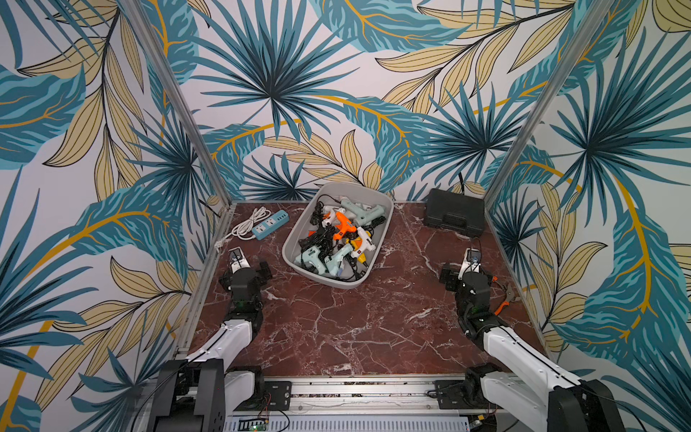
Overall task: Put the hot melt glue gun into the storage box
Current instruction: Reset both arms
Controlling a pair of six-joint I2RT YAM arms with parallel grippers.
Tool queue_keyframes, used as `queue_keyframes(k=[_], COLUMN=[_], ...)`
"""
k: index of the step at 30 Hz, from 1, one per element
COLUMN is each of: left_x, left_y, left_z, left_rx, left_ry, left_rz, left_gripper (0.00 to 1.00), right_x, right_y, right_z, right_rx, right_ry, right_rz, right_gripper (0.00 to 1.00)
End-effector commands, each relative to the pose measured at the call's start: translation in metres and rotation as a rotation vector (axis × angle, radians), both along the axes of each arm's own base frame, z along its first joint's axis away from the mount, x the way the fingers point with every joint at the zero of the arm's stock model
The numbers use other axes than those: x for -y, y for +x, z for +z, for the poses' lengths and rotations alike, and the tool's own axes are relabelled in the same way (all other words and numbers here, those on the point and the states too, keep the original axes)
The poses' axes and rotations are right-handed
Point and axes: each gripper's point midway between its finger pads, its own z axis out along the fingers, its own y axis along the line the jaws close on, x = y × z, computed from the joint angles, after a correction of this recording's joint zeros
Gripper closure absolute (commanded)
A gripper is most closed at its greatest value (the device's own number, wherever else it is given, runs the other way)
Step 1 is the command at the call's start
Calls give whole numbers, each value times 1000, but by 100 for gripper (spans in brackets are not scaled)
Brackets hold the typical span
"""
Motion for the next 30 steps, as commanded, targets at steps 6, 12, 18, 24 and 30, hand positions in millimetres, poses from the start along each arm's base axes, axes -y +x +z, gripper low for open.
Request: queue_keyframes(k=[6,12,18,24,30], left_x=[14,29,34,34,35], left_y=[26,38,45,48,48], left_z=[-1,-16,-27,-28,-28], left_rx=[110,107,82,75,75], left_ry=[-13,7,4,11,12], left_rz=[-118,-218,-251,-256,-260], left_gripper=[0,0,0,0,0], right_x=[-5,-10,-18,-28,-32], right_y=[11,16,28,40,54], right_z=[0,-11,-16,-35,-47], right_rx=[105,111,107,120,45], right_ry=[34,41,84,99,104], right_rz=[83,137,207,278,301], right_gripper=[1,0,1,1,1])
